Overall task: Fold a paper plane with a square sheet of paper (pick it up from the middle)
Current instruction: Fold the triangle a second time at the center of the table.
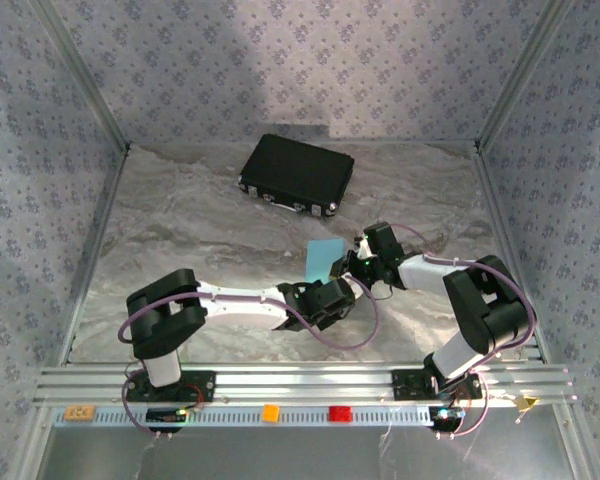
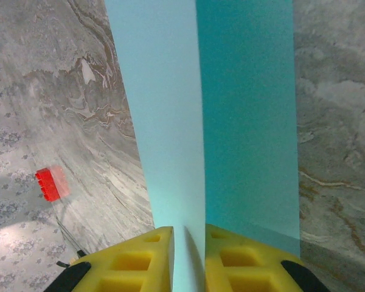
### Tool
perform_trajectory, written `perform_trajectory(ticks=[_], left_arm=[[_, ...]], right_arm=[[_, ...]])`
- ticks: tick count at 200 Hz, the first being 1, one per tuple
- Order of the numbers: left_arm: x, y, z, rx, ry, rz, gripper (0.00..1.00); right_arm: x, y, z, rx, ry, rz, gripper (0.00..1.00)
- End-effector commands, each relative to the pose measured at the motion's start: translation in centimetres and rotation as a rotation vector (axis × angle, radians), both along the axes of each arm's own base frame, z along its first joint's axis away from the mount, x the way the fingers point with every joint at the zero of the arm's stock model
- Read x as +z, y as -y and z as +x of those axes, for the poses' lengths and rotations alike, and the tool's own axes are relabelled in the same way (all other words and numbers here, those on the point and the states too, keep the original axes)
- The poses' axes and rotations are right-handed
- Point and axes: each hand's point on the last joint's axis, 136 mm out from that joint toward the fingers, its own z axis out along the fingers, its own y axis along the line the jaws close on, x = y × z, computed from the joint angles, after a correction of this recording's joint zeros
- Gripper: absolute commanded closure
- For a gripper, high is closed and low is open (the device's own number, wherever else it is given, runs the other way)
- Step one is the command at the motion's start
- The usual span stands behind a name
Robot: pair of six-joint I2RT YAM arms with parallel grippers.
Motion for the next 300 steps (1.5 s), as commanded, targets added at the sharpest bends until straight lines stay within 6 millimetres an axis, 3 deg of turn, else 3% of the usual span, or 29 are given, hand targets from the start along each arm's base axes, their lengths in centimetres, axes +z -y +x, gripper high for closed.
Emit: perform_trajectory(ticks=[1,24,83,116,172,248,300], left_arm=[[0.7,0.4,0.0,-0.002,-0.003,-0.02,0.92],[0.7,0.4,-0.1,-0.003,-0.045,-0.043,1.0],[2.6,1.5,-0.6,0.008,-0.379,-0.278,1.0],[3.3,2.6,-0.7,0.0,-0.569,-0.383,1.0],[4.2,3.6,0.1,0.047,-0.699,-0.513,1.0],[2.0,1.5,1.5,0.144,-0.68,-0.457,1.0],[0.9,1.1,1.5,0.163,-0.699,-0.441,1.0]], right_arm=[[0.4,0.5,0.0,-0.014,0.003,-0.001,0.8],[0.2,1.3,-0.2,-0.034,0.005,-0.026,0.77],[-0.1,7.0,-1.1,-0.167,0.004,-0.169,0.71],[0.9,8.8,-1.7,-0.209,0.05,-0.171,0.71],[3.0,7.4,-2.9,-0.133,0.183,-0.122,0.76],[1.3,3.2,-4.1,0.007,0.111,-0.079,0.89],[-1.0,2.9,-4.3,0.007,0.053,-0.122,0.92]])
